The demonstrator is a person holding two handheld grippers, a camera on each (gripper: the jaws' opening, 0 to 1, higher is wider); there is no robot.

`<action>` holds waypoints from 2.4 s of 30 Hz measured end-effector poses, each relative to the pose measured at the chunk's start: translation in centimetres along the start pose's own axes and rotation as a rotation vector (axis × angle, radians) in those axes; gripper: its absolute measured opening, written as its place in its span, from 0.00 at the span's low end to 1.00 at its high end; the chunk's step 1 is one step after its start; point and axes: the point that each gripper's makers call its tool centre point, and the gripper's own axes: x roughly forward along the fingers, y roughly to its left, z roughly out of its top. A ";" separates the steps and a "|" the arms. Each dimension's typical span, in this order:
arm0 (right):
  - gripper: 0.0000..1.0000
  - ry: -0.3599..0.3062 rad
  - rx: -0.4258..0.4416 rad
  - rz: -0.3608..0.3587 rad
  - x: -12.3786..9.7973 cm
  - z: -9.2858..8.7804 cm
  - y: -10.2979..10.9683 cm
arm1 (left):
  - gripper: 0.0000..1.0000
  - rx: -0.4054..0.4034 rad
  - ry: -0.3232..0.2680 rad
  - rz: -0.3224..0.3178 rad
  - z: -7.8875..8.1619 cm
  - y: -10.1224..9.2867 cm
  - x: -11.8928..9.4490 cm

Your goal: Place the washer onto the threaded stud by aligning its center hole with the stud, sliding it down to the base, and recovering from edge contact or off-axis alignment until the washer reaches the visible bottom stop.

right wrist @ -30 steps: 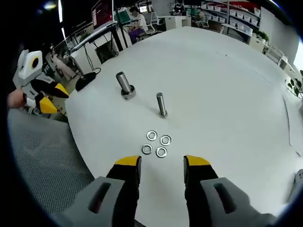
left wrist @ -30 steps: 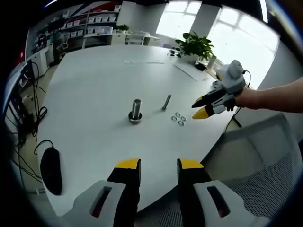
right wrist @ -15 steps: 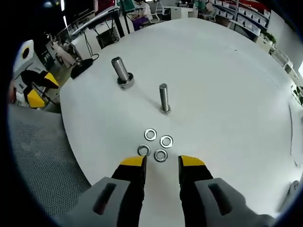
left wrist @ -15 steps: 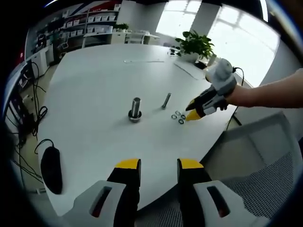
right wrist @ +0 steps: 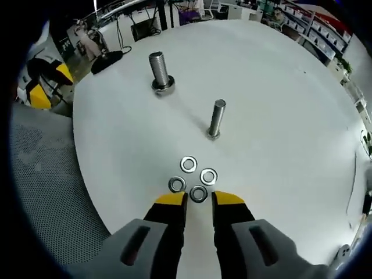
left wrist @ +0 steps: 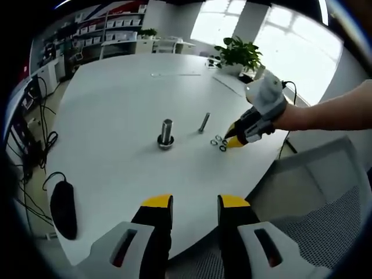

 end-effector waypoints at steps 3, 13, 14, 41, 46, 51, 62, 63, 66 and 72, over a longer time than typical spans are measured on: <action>0.16 0.019 -0.070 0.013 0.2 0.2 0.4 | 0.29 -0.003 -0.002 -0.001 0.0 0.0 0.0; 0.15 0.130 -0.141 0.043 0.0 -0.2 0.9 | 0.29 -0.003 -0.006 -0.002 0.0 0.1 0.0; 0.15 0.137 -0.144 0.046 0.0 -0.1 0.9 | 0.29 -0.003 -0.006 -0.002 0.0 0.0 0.0; 0.13 0.149 -0.032 0.019 0.0 -0.2 0.9 | 0.29 -0.003 0.000 -0.001 0.0 -0.1 0.0; 0.13 0.142 0.000 0.041 0.1 -0.1 0.6 | 0.29 0.002 0.011 -0.003 -0.2 0.0 0.1; 0.13 0.133 0.031 0.049 -0.4 -0.7 1.0 | 0.29 -0.004 0.009 -0.004 -0.2 0.2 0.2; 0.13 0.067 0.004 0.052 -2.1 2.2 0.1 | 0.29 0.001 0.012 -0.010 -0.1 0.1 0.4; 0.13 0.057 0.004 0.054 -2.1 2.7 -0.2 | 0.29 0.002 0.013 -0.011 -0.2 0.1 0.4; 0.13 0.034 -0.002 0.050 -3.0 3.8 -0.2 | 0.29 0.007 0.017 -0.012 -0.2 0.0 0.4; 0.13 -0.008 -0.023 0.053 -3.8 6.1 -0.2 | 0.29 0.010 0.015 -0.010 0.0 -0.1 0.3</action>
